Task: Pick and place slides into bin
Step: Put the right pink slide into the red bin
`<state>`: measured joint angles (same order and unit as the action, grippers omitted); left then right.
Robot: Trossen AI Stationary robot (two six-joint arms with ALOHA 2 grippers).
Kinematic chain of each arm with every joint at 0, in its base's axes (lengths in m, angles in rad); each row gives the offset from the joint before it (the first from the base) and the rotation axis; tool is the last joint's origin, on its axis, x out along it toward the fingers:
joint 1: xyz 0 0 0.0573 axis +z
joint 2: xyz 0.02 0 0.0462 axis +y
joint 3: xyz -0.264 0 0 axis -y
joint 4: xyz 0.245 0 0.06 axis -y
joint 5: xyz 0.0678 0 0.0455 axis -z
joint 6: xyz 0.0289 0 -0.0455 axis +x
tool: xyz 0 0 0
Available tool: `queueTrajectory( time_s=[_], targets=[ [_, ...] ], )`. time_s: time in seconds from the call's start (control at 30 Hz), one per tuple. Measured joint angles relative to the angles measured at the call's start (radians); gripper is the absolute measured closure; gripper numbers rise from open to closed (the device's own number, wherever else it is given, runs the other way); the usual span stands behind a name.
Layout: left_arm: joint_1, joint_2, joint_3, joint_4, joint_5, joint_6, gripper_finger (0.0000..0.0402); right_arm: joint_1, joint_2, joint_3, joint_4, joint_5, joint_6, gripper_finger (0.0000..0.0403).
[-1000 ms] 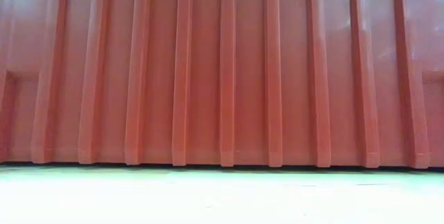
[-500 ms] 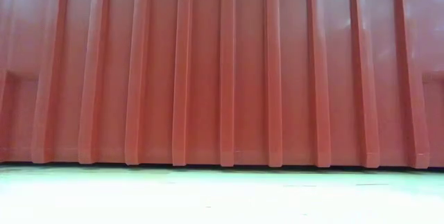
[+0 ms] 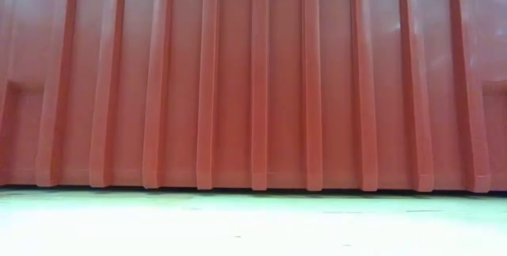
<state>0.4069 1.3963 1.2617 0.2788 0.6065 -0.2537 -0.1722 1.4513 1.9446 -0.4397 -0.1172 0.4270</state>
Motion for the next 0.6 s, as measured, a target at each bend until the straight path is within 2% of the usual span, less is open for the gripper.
queueTrajectory(
  time_s=[0.2, 0.37, 0.5, 0.6],
  targets=[
    [-0.083, 0.027, 0.0, 0.081, 0.064, -0.053, 0.0108, -0.001, 0.0, 0.0, -0.001, -0.056, -0.032, 0.0316],
    [-0.142, 0.059, 0.001, 0.099, -0.072, -0.069, 0.0113, 0.003, 0.0, -0.001, 0.035, -0.133, -0.052, 0.0316],
    [-0.163, 0.079, 0.0, 0.175, -0.093, -0.099, 0.0128, 0.023, -0.001, -0.001, 0.037, -0.138, -0.066, 0.0316],
    [-0.176, 0.076, 0.001, 0.187, -0.099, -0.102, 0.0163, 0.039, -0.001, -0.001, 0.029, -0.148, -0.066, 0.0315]
  ],
)
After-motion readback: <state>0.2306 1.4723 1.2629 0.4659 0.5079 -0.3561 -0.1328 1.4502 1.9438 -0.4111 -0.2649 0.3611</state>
